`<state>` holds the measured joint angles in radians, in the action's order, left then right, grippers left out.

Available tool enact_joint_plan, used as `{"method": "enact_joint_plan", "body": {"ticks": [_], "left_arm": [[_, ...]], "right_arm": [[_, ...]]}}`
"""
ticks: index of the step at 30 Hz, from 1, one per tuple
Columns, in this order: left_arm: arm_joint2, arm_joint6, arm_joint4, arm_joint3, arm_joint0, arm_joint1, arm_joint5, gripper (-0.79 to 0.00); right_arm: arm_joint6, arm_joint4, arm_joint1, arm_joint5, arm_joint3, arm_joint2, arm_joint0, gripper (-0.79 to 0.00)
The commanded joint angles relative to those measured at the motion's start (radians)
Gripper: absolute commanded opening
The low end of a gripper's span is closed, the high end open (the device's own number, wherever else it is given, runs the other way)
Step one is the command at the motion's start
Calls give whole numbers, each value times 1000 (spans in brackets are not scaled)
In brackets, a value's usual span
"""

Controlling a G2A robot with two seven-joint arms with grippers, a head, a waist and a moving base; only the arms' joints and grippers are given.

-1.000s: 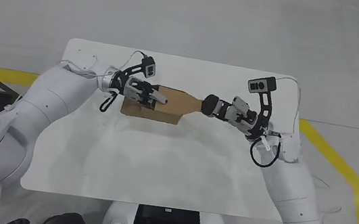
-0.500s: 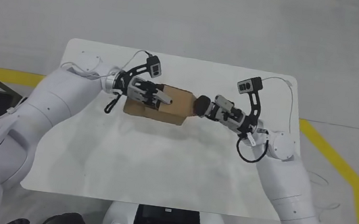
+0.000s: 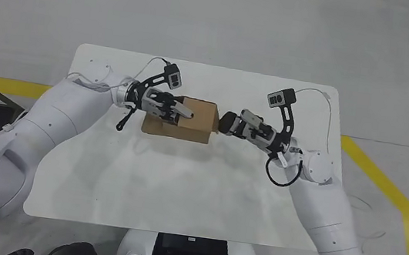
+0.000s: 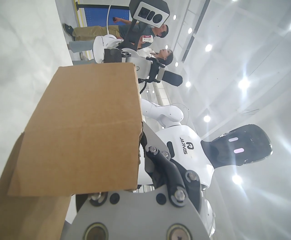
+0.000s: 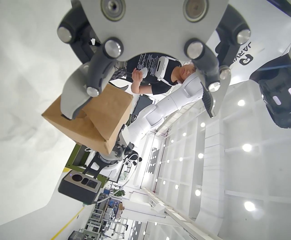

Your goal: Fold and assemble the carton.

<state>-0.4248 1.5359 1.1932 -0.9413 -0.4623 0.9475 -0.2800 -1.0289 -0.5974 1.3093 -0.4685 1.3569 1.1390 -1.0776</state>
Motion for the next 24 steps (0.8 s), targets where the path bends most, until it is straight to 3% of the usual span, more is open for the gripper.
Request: {"method": "enact_joint_plan", "body": {"ticks": [1,24], "left_arm": [[4,0,0,2,1,0,-2,-785],[29,0,42,-9,13,8,-2,-785]], "right_arm": [[-5,-9,0,2,2,-2,0,0],[-26,-70,22,-3,-49,-81,47,0]]}}
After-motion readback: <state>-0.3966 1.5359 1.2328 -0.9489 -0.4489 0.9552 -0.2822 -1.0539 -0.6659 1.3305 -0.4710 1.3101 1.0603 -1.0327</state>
